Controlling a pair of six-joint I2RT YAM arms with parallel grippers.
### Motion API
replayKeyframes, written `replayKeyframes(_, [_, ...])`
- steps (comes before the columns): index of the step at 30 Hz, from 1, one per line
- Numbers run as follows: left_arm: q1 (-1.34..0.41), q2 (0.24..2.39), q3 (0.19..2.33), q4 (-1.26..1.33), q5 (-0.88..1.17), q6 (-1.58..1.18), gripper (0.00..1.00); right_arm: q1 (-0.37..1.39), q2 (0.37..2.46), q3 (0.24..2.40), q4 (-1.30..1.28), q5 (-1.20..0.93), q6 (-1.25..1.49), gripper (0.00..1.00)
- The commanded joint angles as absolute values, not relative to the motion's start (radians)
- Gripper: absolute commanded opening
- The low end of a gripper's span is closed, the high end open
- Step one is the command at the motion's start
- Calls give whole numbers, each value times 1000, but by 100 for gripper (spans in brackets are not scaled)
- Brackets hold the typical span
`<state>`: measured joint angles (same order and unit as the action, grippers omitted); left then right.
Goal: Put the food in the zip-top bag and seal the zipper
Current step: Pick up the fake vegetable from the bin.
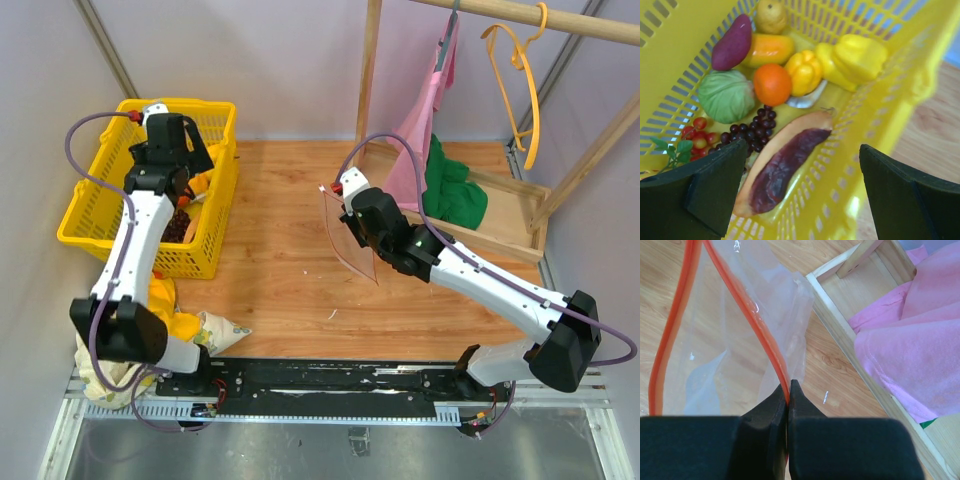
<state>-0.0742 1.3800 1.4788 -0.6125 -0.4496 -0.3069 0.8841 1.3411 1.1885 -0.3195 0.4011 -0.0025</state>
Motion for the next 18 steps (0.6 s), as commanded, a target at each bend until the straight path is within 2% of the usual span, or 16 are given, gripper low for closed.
replayKeyframes(1, [33, 1510, 1538, -638, -366, -300, 98, 894, 1330, 1216, -323, 417, -16, 1])
replayKeyframes(10, [198, 1700, 1554, -572, -341, -347, 99, 895, 1335, 1209, -318, 398, -17, 1])
replayKeyframes(18, [277, 1768, 1477, -497, -436, -367, 99, 894, 1350, 1200, -309, 392, -23, 1])
